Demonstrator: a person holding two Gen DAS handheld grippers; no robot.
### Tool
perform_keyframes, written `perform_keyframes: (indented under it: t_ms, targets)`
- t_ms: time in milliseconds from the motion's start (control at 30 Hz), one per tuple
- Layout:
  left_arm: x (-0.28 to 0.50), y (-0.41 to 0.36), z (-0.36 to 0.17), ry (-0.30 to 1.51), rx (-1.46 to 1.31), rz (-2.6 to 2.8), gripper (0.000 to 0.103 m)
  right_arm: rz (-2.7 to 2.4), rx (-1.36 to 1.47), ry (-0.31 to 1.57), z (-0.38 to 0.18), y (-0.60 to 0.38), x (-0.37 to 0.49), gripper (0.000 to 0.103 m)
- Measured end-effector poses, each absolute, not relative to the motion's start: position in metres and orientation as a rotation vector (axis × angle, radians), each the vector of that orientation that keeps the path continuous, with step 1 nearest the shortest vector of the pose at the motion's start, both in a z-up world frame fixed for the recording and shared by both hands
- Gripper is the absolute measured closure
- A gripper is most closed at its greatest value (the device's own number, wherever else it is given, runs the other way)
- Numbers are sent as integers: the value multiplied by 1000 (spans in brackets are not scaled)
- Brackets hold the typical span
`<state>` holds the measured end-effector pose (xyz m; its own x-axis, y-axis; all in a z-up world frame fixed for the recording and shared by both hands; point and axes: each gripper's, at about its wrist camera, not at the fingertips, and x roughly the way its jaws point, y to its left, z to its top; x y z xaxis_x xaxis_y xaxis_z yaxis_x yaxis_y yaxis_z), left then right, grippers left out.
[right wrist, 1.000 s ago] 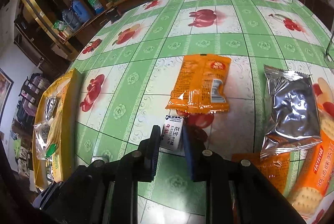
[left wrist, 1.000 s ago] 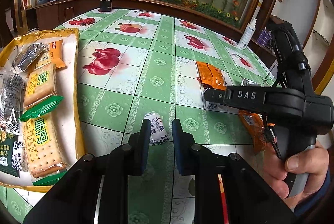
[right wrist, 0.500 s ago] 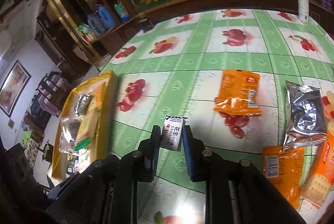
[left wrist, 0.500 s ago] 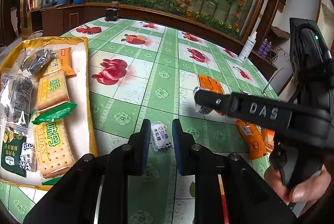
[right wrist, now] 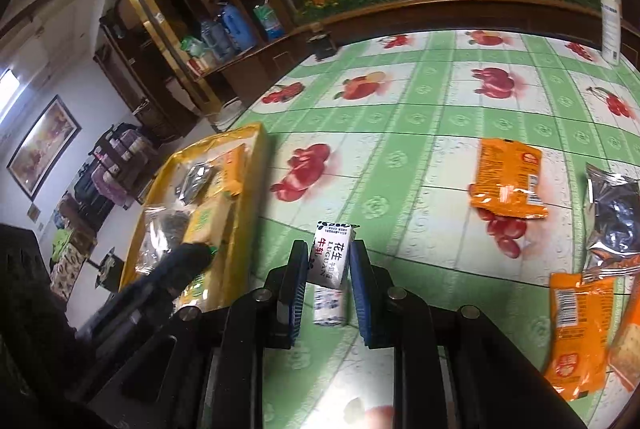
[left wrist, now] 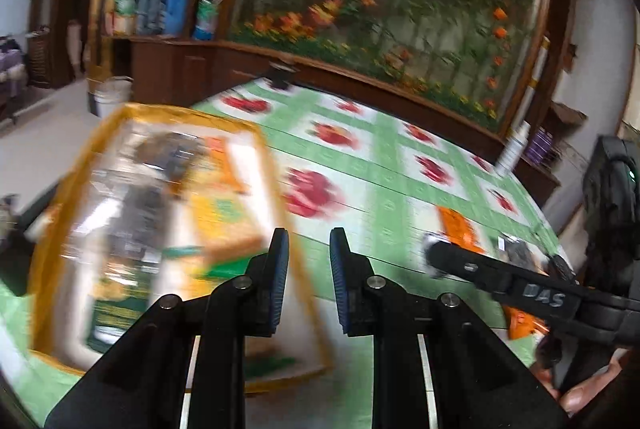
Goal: Organize snacks
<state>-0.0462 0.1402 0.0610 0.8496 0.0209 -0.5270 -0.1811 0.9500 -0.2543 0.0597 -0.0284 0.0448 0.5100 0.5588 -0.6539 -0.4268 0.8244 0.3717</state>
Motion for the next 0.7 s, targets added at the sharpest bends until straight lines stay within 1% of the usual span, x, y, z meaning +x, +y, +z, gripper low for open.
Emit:
perform_keyframes:
  t_ms: [267, 433, 567, 700]
  targets:
    - [-65, 197, 41, 581, -443, 147, 85, 726, 99, 829, 45, 30, 26, 82]
    - [-73, 207, 41, 586, -439, 175, 85, 762, 54, 840, 39, 61, 16, 82]
    - [-76, 201, 43, 579, -424, 99, 85, 723, 121, 821, 46, 39, 27, 82]
    - [-72, 173, 52, 604, -385, -21, 85, 646, 187, 839, 47, -2, 45, 81]
